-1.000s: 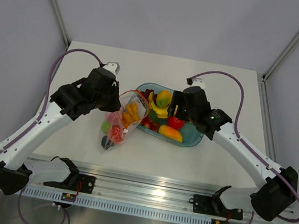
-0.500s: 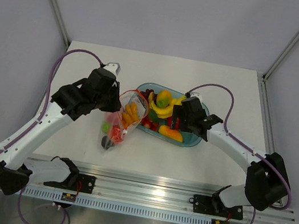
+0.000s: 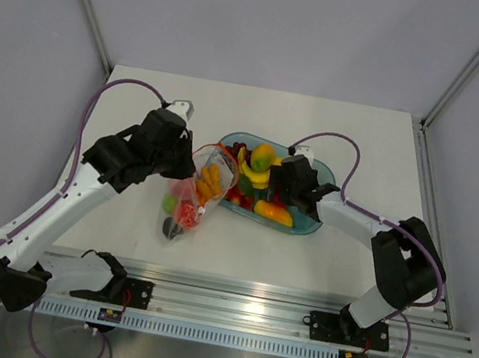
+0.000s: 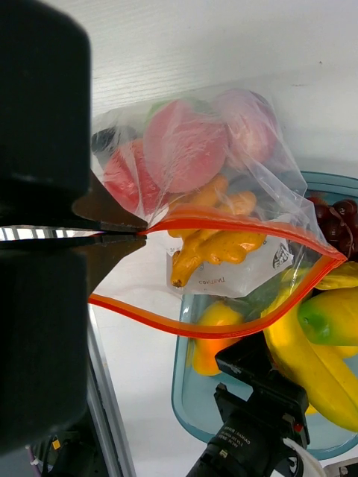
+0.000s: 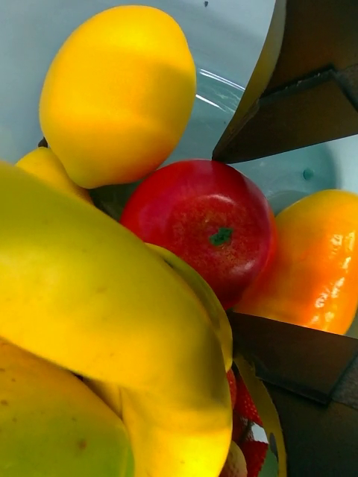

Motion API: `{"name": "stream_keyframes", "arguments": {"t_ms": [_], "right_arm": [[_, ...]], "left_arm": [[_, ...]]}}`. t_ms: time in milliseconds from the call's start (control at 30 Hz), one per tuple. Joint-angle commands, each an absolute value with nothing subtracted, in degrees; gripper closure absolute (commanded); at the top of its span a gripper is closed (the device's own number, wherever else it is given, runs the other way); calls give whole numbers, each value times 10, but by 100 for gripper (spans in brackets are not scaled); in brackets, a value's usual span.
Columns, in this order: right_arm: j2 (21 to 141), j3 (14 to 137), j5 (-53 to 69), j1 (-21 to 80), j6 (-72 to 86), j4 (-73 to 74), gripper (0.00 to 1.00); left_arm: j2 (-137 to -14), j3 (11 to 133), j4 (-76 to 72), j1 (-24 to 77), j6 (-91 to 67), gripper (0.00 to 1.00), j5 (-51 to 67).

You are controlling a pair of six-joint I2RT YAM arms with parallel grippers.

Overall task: Place the food in the zip-top bag and seal the zipper
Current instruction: Pick up the fake fruit from the bin.

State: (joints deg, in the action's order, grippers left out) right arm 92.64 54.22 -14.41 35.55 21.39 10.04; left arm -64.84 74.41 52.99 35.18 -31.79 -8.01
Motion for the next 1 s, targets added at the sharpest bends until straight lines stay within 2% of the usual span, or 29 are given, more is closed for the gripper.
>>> {"name": "stream_keyframes", "arguments": {"t_ms": [0, 233, 500, 967], "right_arm": [[931, 552, -187, 356, 209, 44, 15], [913, 515, -189, 356, 217, -17, 25], [860, 484, -189, 356, 230, -19, 36], [681, 482, -177, 356, 230, 83, 41]], "left_arm": [[-637, 737, 493, 350, -316, 100, -67], [-639, 729, 488, 350, -316, 100, -63], [-639, 727, 488, 351, -314, 100, -66], [-649, 737, 483, 351, -309, 100, -63]]}}
